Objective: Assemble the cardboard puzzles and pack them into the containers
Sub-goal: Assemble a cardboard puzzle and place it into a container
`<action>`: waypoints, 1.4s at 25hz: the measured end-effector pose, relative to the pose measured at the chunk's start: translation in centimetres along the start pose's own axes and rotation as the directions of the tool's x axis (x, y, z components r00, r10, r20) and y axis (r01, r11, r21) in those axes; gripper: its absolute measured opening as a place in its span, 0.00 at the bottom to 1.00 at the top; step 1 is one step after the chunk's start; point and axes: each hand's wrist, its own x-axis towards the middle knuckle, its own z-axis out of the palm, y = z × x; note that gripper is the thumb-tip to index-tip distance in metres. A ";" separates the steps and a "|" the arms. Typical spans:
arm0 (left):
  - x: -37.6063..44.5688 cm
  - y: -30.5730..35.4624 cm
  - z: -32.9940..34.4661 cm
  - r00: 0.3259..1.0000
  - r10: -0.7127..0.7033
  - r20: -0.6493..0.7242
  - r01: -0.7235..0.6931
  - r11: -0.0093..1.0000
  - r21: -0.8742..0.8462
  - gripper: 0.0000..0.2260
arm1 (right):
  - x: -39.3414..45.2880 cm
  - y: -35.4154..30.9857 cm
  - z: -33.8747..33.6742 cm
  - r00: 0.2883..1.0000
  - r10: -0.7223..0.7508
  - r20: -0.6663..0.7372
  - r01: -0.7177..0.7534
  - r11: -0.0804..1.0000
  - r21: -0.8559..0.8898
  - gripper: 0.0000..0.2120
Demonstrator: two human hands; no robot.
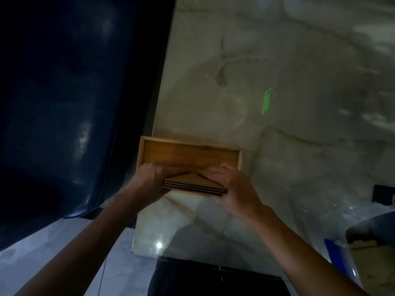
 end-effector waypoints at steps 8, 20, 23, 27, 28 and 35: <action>-0.3 0.7 1.2 0.992 -0.043 -0.115 0.030 0.992 -0.120 0.16 | -0.9 0.1 0.8 0.982 0.160 -0.100 -0.161 0.987 -0.010 0.16; 1.4 0.7 1.7 0.868 -0.465 0.175 0.465 0.636 -0.616 0.20 | -0.6 0.6 -0.5 0.843 0.532 0.071 -0.504 0.738 0.449 0.24; 0.7 2.0 1.8 0.825 -0.523 0.213 0.494 0.487 -0.720 0.21 | -1.1 -0.1 -0.9 0.839 0.532 0.118 -0.508 0.686 0.521 0.26; -0.1 3.8 1.8 0.752 -0.598 0.277 0.486 0.219 -0.846 0.27 | -1.9 -0.6 -0.4 0.820 0.550 0.159 -0.505 0.563 0.655 0.28; -0.3 4.4 2.0 0.742 -0.604 0.290 0.464 0.151 -0.873 0.26 | -2.2 -0.7 -0.3 0.813 0.553 0.180 -0.510 0.530 0.677 0.28; -0.7 6.8 3.6 0.707 -0.607 0.363 0.382 -0.104 -0.918 0.14 | -5.0 -0.2 -0.8 0.763 0.619 0.187 -0.526 0.427 0.735 0.32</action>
